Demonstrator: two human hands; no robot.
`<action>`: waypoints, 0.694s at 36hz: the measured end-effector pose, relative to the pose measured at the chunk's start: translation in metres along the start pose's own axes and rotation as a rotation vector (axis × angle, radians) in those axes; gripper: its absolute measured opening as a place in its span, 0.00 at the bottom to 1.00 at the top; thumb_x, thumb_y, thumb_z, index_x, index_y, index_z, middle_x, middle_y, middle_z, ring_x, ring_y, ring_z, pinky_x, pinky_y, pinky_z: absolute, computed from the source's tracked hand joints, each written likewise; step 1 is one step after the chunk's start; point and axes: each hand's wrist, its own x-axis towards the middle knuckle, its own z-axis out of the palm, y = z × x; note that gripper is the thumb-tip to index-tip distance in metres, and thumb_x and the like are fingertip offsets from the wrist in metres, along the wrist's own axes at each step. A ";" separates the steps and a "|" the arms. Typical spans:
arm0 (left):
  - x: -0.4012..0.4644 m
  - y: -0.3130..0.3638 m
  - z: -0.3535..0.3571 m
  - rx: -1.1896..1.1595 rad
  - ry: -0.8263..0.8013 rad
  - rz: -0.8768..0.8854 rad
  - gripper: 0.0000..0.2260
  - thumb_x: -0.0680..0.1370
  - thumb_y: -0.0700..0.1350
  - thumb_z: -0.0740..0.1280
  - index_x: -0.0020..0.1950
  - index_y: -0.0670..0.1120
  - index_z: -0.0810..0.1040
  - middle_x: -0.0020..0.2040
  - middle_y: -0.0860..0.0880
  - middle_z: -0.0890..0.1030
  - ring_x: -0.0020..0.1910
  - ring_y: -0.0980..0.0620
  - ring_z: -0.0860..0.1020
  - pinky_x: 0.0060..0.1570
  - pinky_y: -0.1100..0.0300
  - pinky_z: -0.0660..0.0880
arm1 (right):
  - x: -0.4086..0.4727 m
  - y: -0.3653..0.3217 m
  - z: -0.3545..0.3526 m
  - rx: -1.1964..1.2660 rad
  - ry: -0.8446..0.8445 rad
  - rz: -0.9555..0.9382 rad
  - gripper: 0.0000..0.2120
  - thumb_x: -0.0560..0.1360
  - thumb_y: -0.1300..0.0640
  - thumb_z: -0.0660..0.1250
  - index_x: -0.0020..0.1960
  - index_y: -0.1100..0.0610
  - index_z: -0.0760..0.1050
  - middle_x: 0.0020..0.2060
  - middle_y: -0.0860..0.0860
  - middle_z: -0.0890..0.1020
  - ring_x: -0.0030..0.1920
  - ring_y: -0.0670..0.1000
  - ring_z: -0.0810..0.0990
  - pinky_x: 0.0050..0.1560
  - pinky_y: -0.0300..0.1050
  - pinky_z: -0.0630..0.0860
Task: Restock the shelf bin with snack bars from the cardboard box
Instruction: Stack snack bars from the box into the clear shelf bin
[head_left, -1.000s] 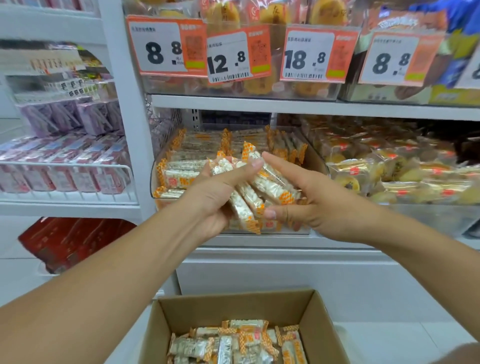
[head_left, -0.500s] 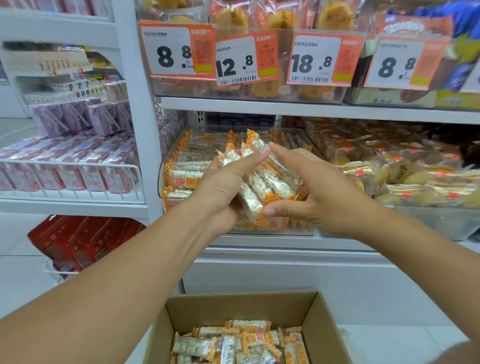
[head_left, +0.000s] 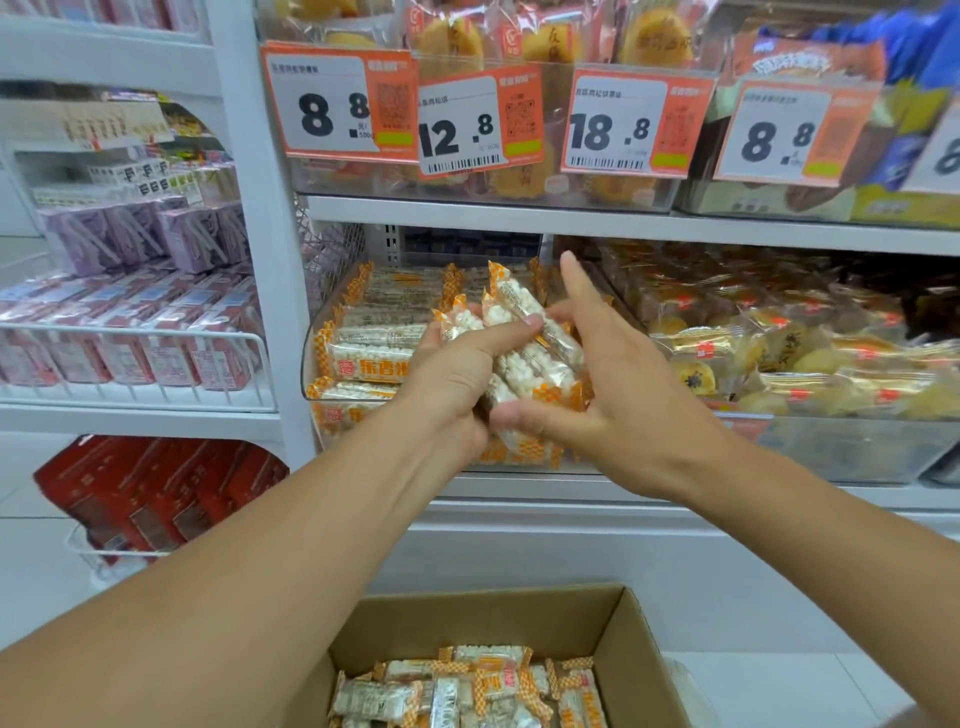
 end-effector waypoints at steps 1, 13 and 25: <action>0.001 0.000 0.001 -0.024 -0.003 0.007 0.51 0.61 0.36 0.83 0.78 0.57 0.63 0.52 0.44 0.85 0.45 0.43 0.85 0.41 0.41 0.83 | -0.001 -0.001 -0.002 -0.023 -0.026 0.006 0.63 0.60 0.18 0.60 0.82 0.45 0.36 0.79 0.43 0.59 0.74 0.45 0.64 0.72 0.44 0.64; 0.005 -0.006 0.002 0.005 -0.008 -0.033 0.26 0.71 0.59 0.77 0.63 0.46 0.80 0.53 0.42 0.86 0.50 0.41 0.86 0.54 0.41 0.81 | -0.005 0.011 0.007 -0.111 0.052 -0.061 0.41 0.72 0.37 0.71 0.79 0.51 0.62 0.71 0.46 0.72 0.70 0.44 0.69 0.70 0.41 0.67; 0.002 0.006 -0.003 0.021 -0.069 -0.077 0.19 0.75 0.40 0.74 0.65 0.43 0.78 0.52 0.39 0.86 0.50 0.38 0.85 0.55 0.40 0.80 | -0.003 0.017 0.010 -0.216 0.315 -0.269 0.40 0.69 0.26 0.65 0.64 0.59 0.79 0.55 0.52 0.83 0.55 0.51 0.81 0.51 0.48 0.81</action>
